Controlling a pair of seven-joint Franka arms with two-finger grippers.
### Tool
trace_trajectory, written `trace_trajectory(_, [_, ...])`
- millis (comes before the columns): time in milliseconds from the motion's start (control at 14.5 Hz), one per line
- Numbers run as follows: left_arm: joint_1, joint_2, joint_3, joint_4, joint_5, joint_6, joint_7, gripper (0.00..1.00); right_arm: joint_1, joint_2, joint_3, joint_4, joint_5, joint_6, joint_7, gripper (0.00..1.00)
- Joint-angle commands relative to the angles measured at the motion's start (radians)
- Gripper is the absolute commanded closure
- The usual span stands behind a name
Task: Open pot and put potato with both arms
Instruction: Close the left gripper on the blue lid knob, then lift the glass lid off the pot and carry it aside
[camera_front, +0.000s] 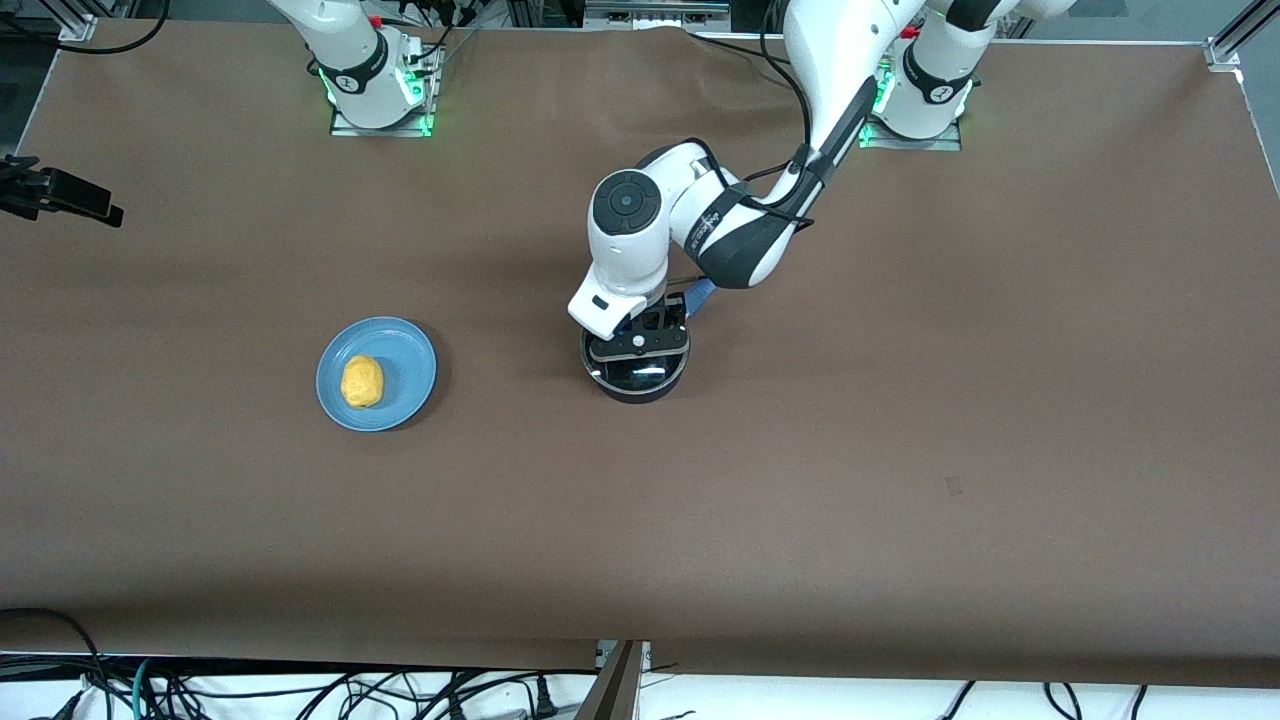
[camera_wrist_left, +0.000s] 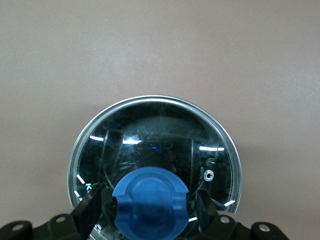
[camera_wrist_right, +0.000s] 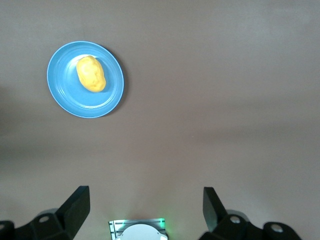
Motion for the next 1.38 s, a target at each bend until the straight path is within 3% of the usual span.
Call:
trace_trajectory(0, [-0.012,0.018,0.01,0.035,0.022,-0.016,-0.017,0.26,-0.006,-0.016,0.005,-0.009,0.001,-0.016,-0.016,0.0])
trace_trajectory(346, [-0.012,0.015,0.01,0.033,0.022,-0.017,-0.017,0.45,-0.006,-0.016,0.005,-0.007,0.003,-0.016,-0.016,0.0])
trace_trajectory(553, [-0.006,-0.002,0.009,0.035,0.018,-0.028,-0.017,0.46,-0.006,-0.016,0.005,-0.007,0.003,-0.016,-0.016,0.0])
trace_trajectory(830, [0.054,-0.097,0.004,0.032,-0.013,-0.077,0.029,0.5,-0.006,-0.016,0.005,-0.007,0.003,-0.016,-0.016,0.0])
trace_trajectory(1038, [0.15,-0.178,0.006,-0.023,-0.048,-0.101,0.225,0.49,-0.006,-0.015,0.008,-0.007,0.005,-0.016,-0.014,0.0])
trace_trajectory(1314, [0.348,-0.296,0.013,-0.207,-0.065,-0.092,0.611,0.48,-0.006,-0.015,0.007,-0.007,0.005,-0.016,-0.016,0.0])
